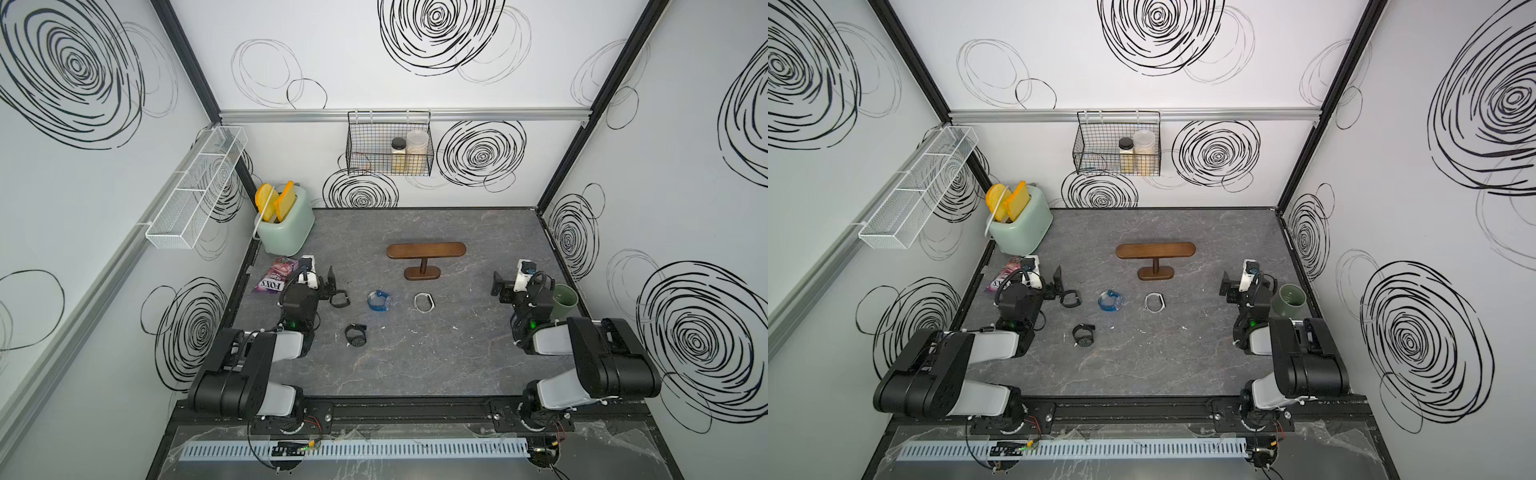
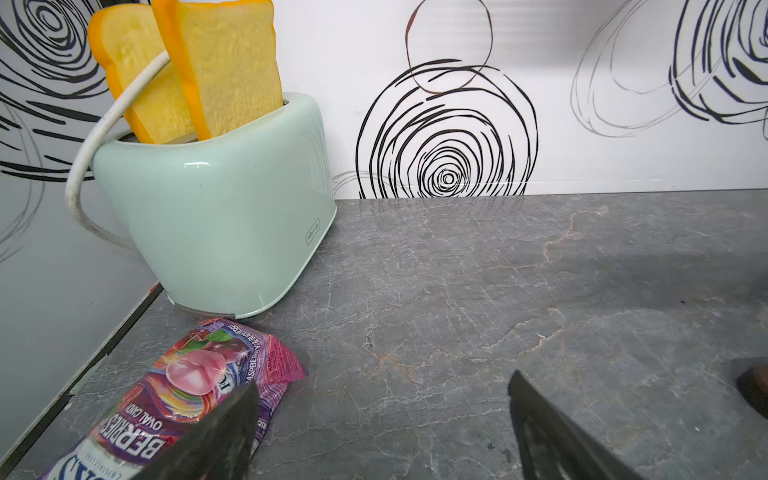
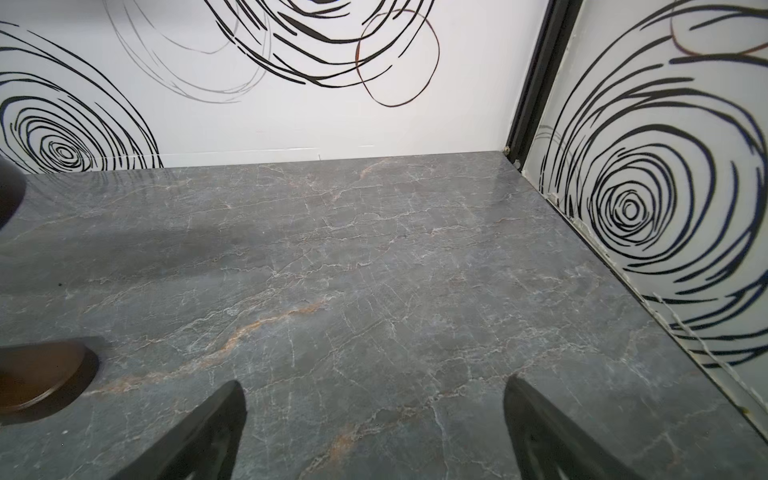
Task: Place watch on stand
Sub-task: Pick up the watch at the center of the board.
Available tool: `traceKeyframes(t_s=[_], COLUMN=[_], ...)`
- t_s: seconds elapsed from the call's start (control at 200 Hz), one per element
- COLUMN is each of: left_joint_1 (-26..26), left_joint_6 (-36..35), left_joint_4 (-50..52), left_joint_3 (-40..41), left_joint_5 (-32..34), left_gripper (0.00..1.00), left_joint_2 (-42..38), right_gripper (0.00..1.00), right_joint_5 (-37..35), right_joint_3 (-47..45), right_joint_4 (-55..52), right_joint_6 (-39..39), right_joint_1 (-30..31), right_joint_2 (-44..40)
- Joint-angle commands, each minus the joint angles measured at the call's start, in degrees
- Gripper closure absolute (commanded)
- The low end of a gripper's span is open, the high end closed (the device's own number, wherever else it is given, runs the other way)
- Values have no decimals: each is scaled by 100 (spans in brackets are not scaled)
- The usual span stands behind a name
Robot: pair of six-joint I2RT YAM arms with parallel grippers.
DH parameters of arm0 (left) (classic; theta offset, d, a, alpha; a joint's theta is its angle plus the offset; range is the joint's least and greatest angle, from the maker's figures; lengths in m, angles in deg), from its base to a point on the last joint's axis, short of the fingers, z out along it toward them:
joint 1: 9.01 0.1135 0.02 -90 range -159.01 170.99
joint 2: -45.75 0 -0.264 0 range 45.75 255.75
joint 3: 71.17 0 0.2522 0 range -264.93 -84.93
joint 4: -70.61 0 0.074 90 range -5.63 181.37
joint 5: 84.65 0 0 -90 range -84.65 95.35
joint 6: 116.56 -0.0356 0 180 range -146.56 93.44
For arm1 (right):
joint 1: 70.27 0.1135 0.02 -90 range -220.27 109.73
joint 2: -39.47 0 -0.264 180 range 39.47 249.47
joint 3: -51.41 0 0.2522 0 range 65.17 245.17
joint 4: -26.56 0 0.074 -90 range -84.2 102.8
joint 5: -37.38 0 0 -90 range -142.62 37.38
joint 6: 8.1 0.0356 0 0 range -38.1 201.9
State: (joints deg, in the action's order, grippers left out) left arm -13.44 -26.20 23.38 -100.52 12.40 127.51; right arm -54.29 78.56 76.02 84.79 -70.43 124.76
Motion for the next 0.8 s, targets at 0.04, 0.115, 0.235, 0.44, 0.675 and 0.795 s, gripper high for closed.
traceKeyframes(t_s=[0.04, 0.115, 0.235, 0.44, 0.675, 0.795], left_joint_1=[22, 30, 51, 313, 312, 321], left_joint_6=[-54, -54, -45, 68, 69, 67], left_joint_4=[-384, -381, -379, -318, -358, -363], left_joint_3=[-23, -24, -25, -57, -26, -31], left_joint_5=[-46, -54, -85, -613, -629, -635], left_gripper=[3, 3, 3, 3, 2, 2], left_joint_2=[25, 25, 25, 46, 21, 25], right_gripper=[2, 2, 2, 2, 2, 2], right_joint_5=[-12, 74, 88, 132, 55, -474], right_joint_3=[54, 73, 80, 106, 64, 14], right_joint_4=[265, 230, 220, 182, 242, 177], right_joint_6=[-89, -79, -70, -72, -92, -5], right_joint_1=[30, -5, -17, -36, 2, 120], right_joint_2=[5, 17, 16, 31, -16, -186])
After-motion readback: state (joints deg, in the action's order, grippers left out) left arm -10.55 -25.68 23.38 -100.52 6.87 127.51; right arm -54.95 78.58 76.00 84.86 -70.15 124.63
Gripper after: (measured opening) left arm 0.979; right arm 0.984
